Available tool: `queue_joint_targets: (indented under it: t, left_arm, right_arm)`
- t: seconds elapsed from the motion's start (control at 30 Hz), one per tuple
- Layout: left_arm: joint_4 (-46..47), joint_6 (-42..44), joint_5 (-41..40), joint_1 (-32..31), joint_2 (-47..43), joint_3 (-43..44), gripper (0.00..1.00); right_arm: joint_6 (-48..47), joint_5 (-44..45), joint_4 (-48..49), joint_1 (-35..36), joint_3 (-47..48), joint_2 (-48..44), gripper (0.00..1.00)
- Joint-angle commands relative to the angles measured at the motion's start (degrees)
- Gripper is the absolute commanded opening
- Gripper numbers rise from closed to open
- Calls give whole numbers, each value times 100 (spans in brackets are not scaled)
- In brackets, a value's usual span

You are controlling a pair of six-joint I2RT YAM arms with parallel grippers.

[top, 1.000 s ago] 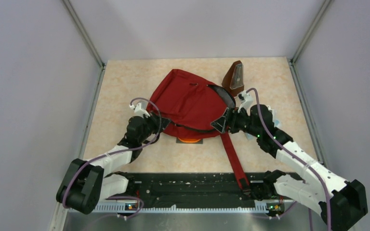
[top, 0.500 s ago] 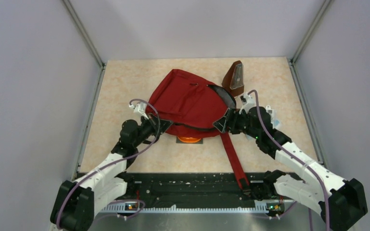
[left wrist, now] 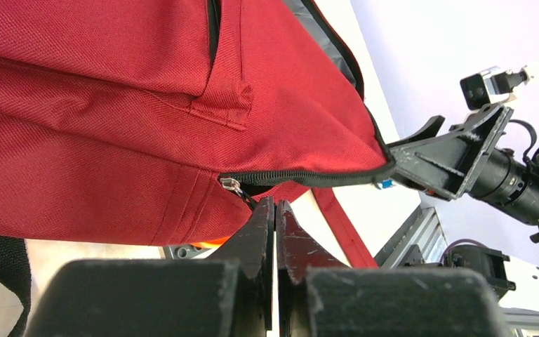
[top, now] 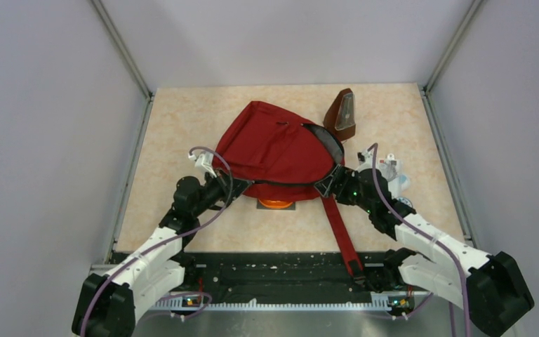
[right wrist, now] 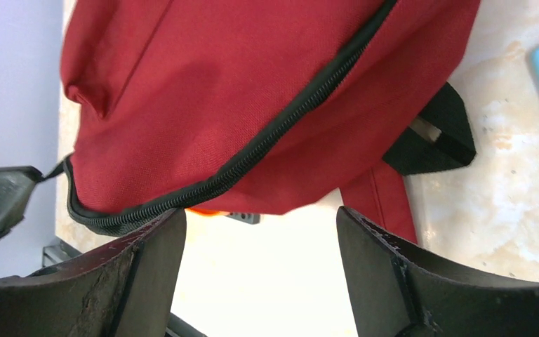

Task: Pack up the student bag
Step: Zip the student bag at the center of the board.

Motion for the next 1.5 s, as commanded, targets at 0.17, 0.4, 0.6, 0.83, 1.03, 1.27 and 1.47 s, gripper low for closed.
queue_joint_targets:
  t: [0.17,0.4,0.6,0.83,1.03,1.27,1.47]
  left_arm:
    - [-358,243,-34,-89,-328,126,0]
    - [-376,159,-103,-89,-308,100,0]
    - [-482,211,-114,-93,-348,139,0]
    - [-507,237,-24,-97,-387,153,0]
    - [-635,276,20,-140,-656,115,0]
    - [-1033,372,-387,-795,-600,451,0]
    - [-778,63,-1522,-1997,-257,819,0]
  right_arm:
    - [589,-120,1025,-30,40,24,77]
    - [1155,150,1053,-33,-321,-625,77]
    - [1300,663,963,-33,-536,-965,83]
    - [1068,653,1181,-41,-263,-61,84]
    - [770,206,1801,-94,147,1122,69]
    - [933,-469,2815,-94,79,1969,4]
    - [1130,-606,3280,-94,-8,2314,0]
